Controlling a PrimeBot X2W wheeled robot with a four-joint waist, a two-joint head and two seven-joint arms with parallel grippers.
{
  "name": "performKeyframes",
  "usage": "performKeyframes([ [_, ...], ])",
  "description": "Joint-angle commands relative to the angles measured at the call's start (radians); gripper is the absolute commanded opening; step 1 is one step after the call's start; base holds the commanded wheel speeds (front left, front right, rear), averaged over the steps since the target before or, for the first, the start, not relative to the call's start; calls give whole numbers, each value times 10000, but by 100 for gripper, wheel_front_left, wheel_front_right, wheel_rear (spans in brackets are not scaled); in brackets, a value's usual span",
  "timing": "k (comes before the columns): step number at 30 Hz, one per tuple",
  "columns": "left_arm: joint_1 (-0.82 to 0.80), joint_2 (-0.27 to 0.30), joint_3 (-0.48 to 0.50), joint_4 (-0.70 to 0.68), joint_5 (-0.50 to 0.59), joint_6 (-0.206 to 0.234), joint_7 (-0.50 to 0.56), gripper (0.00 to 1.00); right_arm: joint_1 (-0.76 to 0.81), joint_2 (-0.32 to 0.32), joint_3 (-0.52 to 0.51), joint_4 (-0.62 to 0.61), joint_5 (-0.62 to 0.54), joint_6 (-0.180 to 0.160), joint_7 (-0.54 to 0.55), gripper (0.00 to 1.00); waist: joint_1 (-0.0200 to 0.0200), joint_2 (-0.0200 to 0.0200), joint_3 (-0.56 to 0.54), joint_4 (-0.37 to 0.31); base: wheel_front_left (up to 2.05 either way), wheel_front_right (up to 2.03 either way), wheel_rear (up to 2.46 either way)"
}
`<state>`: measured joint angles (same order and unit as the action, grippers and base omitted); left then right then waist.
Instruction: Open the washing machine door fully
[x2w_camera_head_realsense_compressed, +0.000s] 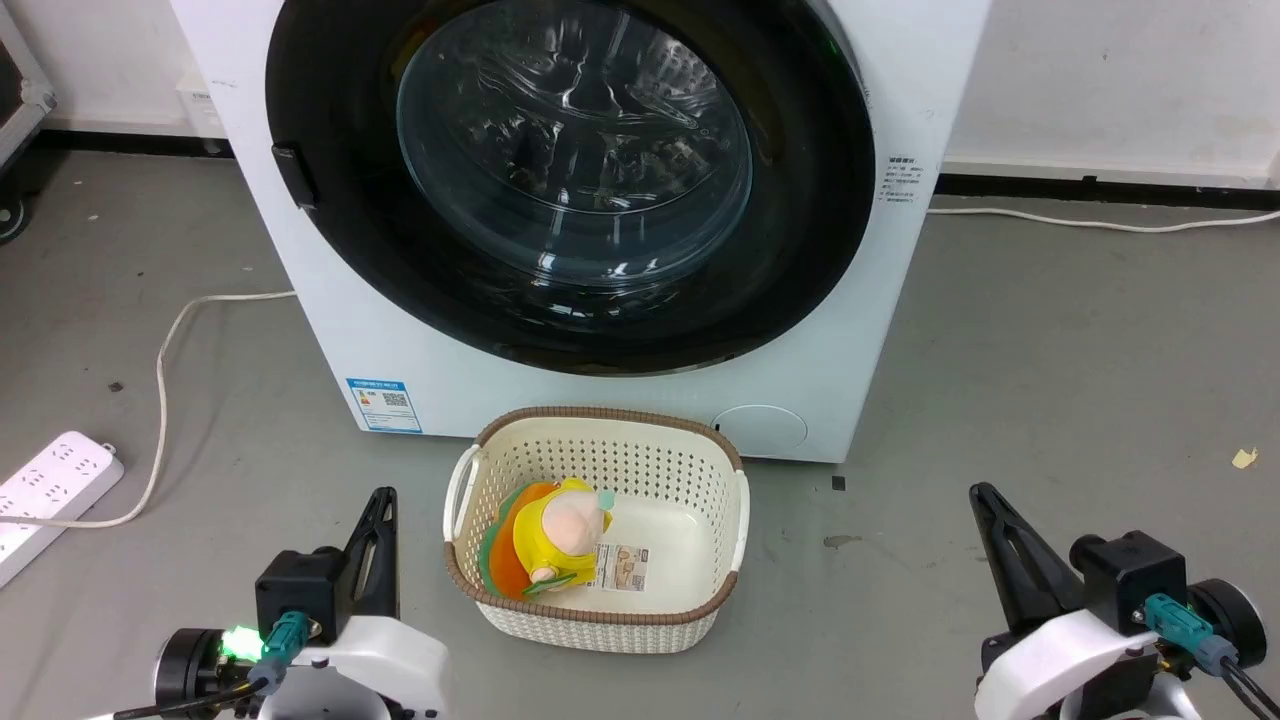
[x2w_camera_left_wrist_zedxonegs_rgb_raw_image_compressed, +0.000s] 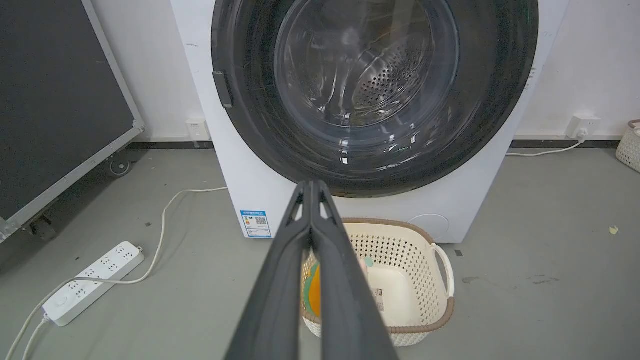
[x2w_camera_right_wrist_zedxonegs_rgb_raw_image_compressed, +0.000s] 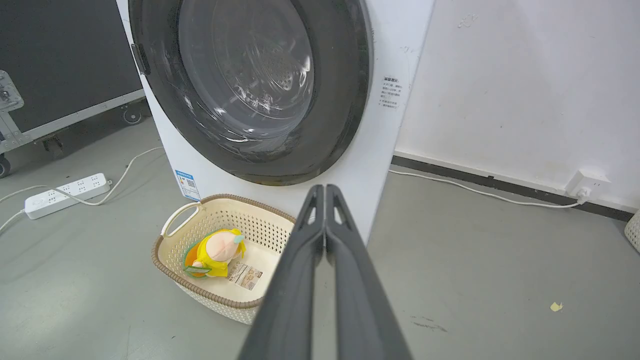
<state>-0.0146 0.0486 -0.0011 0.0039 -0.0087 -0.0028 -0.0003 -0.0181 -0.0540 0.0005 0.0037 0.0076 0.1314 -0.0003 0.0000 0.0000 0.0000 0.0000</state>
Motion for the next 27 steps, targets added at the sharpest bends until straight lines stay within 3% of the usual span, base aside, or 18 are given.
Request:
performKeyframes([
  [1,146,16,11,-39,87,28,3,0,181,38,-5,-37,-76,-7,3,0,0,0,0,0,0,0,0],
  [2,146,16,11,-39,87,28,3,0,181,38,-5,-37,-76,-7,3,0,0,0,0,0,0,0,0],
  [3,1,0,-1,0,-1,0,-3,100,1,0,2,0,4,0,-2,100,0,0,0,0,0,0,0],
  [27,-140,3,-259,-17,-180,90,-453,100,-283,-3,-28,-15,110,0,-454,100,0,0,353,14,0,0,0],
])
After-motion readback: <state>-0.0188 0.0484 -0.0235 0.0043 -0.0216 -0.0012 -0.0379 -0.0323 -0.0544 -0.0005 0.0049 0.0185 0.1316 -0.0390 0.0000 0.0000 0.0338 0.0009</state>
